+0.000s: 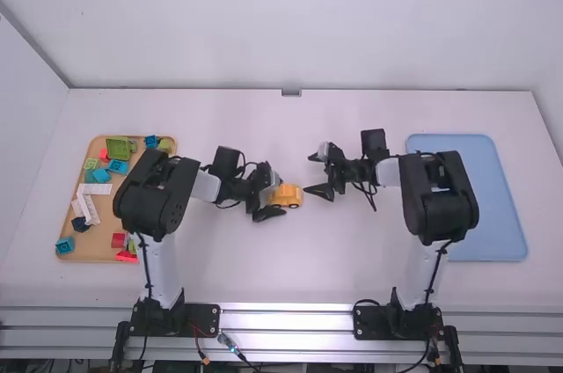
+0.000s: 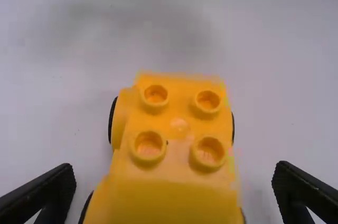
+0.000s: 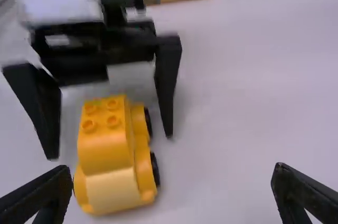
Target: Assemble lego blocks to make yellow taxi
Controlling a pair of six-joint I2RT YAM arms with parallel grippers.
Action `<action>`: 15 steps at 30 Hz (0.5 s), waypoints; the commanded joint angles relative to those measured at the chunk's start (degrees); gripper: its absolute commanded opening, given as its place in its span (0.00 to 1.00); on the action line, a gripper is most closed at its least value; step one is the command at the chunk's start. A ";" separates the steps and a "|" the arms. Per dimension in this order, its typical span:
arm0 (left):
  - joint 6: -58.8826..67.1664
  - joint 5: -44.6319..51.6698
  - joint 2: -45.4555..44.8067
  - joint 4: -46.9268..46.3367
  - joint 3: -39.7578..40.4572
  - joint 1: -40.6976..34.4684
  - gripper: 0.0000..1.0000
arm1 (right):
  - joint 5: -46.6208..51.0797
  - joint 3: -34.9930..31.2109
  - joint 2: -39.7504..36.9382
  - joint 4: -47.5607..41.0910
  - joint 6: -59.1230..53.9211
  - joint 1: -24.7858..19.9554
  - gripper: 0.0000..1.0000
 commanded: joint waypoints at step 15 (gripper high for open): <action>-12.17 -5.53 -39.06 -21.97 -0.13 13.79 0.99 | 14.23 -1.01 0.85 1.25 0.70 12.85 0.99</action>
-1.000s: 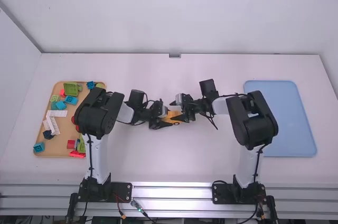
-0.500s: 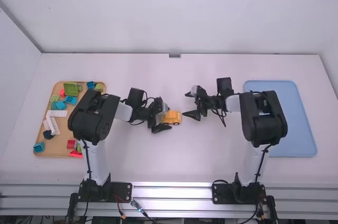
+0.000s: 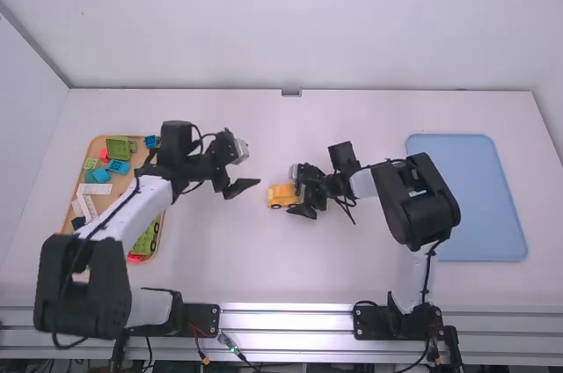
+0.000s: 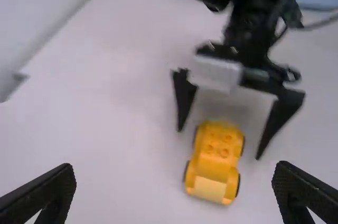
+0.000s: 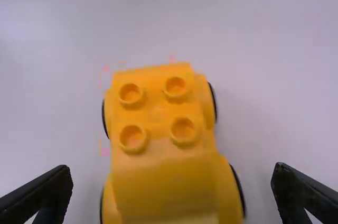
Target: Assemble lego blocks to make yellow taxi
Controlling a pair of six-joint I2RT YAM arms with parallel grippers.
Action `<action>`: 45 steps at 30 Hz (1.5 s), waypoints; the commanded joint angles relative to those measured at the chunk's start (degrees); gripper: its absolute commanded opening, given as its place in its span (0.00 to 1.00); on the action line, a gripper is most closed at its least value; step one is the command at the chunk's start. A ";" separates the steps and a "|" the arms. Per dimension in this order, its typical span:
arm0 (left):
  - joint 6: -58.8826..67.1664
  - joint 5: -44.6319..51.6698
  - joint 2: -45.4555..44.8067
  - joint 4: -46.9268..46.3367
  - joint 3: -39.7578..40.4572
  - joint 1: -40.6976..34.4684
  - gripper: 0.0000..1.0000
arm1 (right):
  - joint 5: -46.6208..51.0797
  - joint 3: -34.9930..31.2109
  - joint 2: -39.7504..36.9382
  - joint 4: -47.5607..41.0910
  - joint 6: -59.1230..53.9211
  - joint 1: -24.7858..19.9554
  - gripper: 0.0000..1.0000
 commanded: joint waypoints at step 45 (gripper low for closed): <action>-17.49 -0.26 -9.44 1.09 -0.15 12.41 0.99 | 28.94 25.33 -8.68 -45.27 1.95 -23.91 0.28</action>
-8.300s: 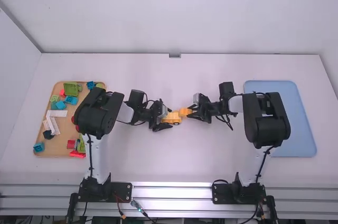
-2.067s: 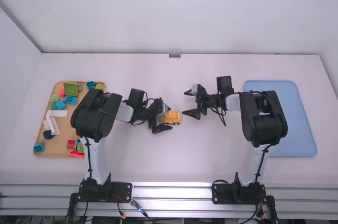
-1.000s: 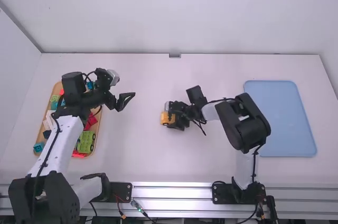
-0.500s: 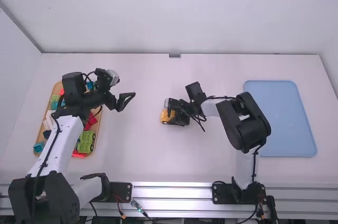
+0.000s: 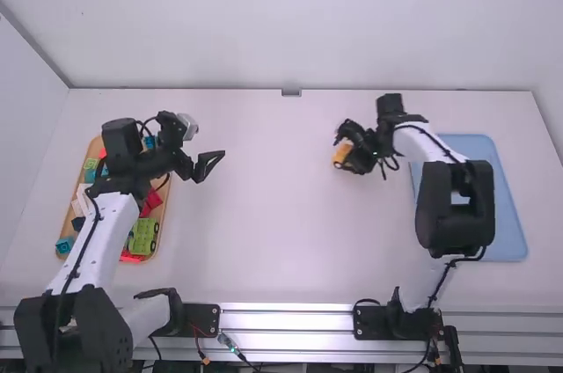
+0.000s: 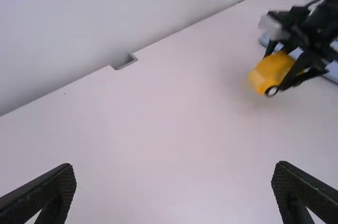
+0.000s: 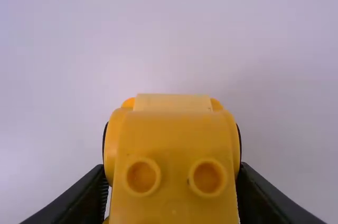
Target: Assemble lego blocks to make yellow taxi
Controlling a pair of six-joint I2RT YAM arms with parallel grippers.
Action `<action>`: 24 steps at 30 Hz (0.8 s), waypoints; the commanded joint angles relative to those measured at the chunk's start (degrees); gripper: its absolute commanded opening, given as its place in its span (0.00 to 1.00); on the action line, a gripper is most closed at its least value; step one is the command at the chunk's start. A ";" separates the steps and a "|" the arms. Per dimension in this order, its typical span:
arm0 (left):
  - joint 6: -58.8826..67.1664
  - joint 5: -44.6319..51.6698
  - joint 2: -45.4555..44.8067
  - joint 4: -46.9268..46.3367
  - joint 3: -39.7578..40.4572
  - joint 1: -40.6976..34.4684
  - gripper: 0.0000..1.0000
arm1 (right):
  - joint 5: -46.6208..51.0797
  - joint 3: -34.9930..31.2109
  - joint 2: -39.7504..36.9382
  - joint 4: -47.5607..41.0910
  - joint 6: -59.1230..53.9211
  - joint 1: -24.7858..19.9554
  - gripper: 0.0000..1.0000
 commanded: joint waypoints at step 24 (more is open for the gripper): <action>-0.42 -3.58 -0.57 3.15 -0.17 -0.59 0.99 | 1.27 -16.26 -1.73 26.47 22.88 -35.06 0.99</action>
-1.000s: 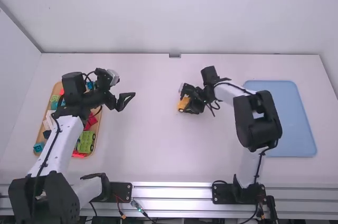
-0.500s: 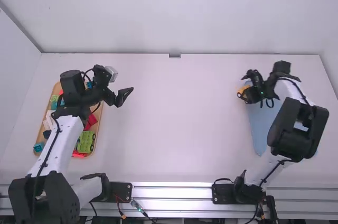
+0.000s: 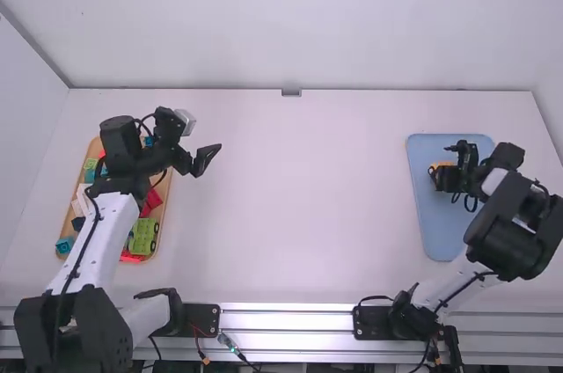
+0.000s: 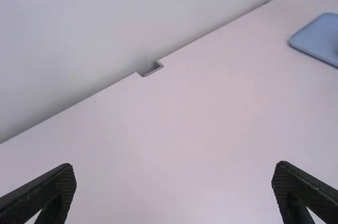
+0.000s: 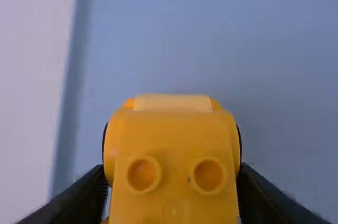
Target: Assemble lego blocks to make yellow taxi
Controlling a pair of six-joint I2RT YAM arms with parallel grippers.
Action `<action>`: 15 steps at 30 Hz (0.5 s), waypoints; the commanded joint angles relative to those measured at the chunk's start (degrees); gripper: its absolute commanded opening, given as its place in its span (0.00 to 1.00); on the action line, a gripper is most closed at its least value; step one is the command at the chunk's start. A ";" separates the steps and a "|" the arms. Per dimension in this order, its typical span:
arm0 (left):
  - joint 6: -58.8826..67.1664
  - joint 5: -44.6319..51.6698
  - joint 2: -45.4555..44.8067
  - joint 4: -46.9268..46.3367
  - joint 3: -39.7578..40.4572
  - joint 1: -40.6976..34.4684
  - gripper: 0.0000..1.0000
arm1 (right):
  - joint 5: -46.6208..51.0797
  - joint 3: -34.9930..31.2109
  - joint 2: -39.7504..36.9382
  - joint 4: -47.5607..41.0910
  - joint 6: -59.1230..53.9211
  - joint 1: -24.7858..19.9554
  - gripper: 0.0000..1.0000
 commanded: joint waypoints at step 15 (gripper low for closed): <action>-12.31 -6.12 -1.07 4.76 -0.17 -1.18 0.99 | 14.16 10.56 -7.15 -15.78 8.04 7.41 0.99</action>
